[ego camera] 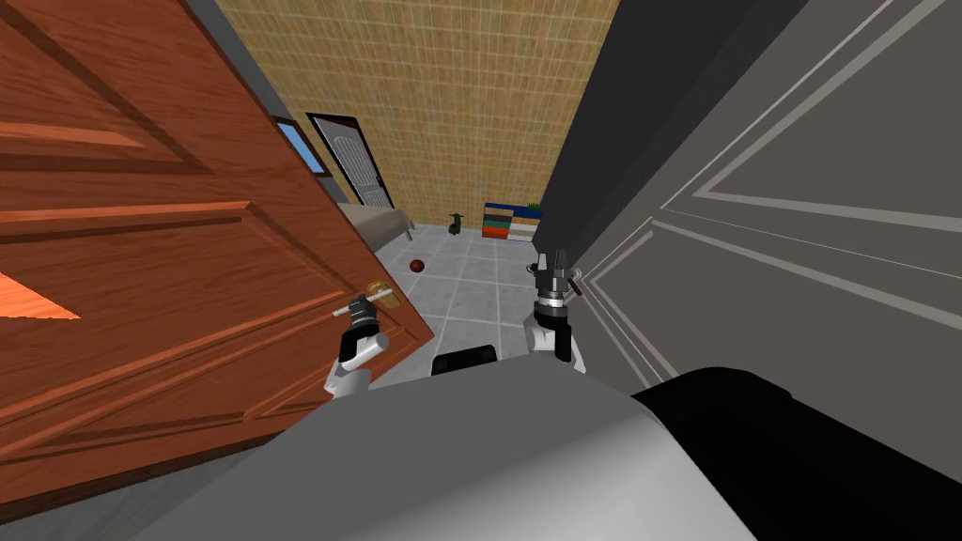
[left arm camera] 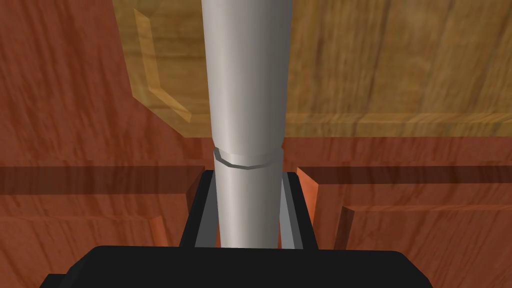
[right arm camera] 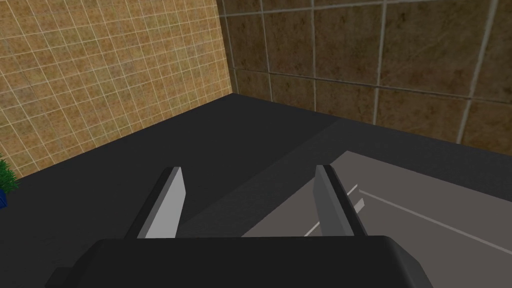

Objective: Push the door open

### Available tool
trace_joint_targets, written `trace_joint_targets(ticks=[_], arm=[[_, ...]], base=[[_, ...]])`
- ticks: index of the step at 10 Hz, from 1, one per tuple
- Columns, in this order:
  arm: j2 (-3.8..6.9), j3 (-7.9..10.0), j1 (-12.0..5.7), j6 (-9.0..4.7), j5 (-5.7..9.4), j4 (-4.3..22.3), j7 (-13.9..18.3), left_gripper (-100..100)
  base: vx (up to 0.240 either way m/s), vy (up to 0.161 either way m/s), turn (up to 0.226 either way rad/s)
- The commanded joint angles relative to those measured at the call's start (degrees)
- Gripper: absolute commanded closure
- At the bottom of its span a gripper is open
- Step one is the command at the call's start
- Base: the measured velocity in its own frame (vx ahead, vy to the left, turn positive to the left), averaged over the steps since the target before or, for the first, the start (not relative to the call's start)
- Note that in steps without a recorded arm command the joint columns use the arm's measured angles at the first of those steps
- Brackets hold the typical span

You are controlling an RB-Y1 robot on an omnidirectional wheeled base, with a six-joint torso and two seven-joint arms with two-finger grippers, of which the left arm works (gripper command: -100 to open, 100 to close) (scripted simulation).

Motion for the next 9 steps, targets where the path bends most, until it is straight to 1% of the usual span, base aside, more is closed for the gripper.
trace_joint_targets(ticks=[1,4,5,8,9], arm=[[0.38,2.18,0.68,-0.44,1.72,-0.68,-1.55,100],[0.38,4.11,1.36,-0.5,3.67,-1.23,-3.09,100],[0.34,5.4,1.81,-0.53,4.98,-1.59,-4.12,100],[0.18,7.27,2.47,-0.58,6.88,-2.12,-5.62,100],[0.03,8.46,2.89,-0.61,8.09,-2.45,-6.57,100]], base=[[0.153,-0.02,-0.059],[0.118,-0.018,-0.024],[0.121,-0.003,-0.063],[0.129,-0.016,-0.019],[0.133,-0.003,-0.046]])
